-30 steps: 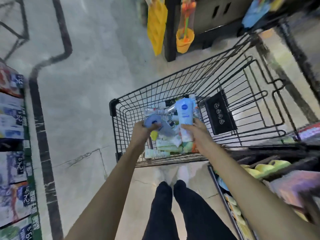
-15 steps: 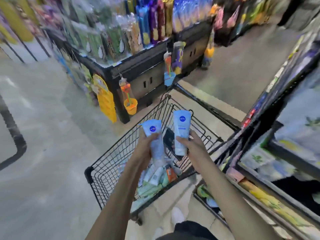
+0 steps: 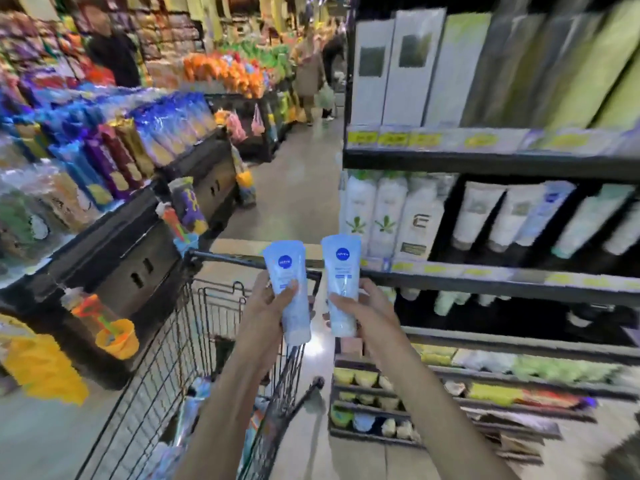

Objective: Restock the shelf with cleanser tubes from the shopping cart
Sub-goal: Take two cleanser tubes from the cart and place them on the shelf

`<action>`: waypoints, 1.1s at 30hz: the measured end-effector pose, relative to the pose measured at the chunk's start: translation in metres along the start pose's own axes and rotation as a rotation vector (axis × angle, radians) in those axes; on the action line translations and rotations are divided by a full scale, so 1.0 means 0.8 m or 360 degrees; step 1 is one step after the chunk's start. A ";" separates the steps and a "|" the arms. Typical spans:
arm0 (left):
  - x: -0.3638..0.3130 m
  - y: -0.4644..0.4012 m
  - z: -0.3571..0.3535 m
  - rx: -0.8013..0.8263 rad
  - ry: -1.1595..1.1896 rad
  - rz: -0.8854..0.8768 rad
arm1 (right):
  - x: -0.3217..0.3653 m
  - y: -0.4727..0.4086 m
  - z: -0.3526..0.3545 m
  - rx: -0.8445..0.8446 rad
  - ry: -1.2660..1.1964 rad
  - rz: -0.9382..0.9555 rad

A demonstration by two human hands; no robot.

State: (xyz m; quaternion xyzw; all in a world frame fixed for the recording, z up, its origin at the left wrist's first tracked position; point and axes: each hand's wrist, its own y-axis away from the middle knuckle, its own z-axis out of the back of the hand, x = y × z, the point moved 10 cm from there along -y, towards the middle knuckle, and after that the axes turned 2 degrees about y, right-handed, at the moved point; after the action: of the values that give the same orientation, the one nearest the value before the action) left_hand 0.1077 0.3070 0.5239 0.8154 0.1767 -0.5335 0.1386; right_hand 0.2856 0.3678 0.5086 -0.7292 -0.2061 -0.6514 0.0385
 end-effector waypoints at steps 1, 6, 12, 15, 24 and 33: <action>-0.001 0.003 -0.026 0.0064 -0.0025 -0.0010 | 0.011 0.008 0.020 -0.0035 -0.0015 0.0034; 0.006 0.030 -0.141 0.0322 -0.0070 0.0069 | 0.050 0.044 0.116 -0.0140 -0.0041 0.0169; 0.026 0.057 -0.245 0.0458 -0.0289 0.0035 | 0.088 0.076 0.223 -0.0194 -0.0043 0.0270; 0.038 0.071 -0.285 0.0419 -0.0335 0.0006 | 0.099 0.082 0.271 -0.0200 -0.0022 0.0286; 0.088 0.102 -0.355 0.0130 -0.0381 -0.0128 | 0.101 0.102 0.362 -0.0143 -0.0029 0.0268; 0.107 0.087 -0.402 0.0059 -0.0461 -0.0235 | 0.084 0.095 0.432 -0.0285 -0.0064 0.0202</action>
State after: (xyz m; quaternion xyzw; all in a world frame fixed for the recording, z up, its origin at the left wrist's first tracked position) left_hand 0.4336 0.3899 0.5738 0.7173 0.2046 -0.6573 0.1079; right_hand 0.6391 0.4276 0.5384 -0.7543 -0.1012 -0.6486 0.0102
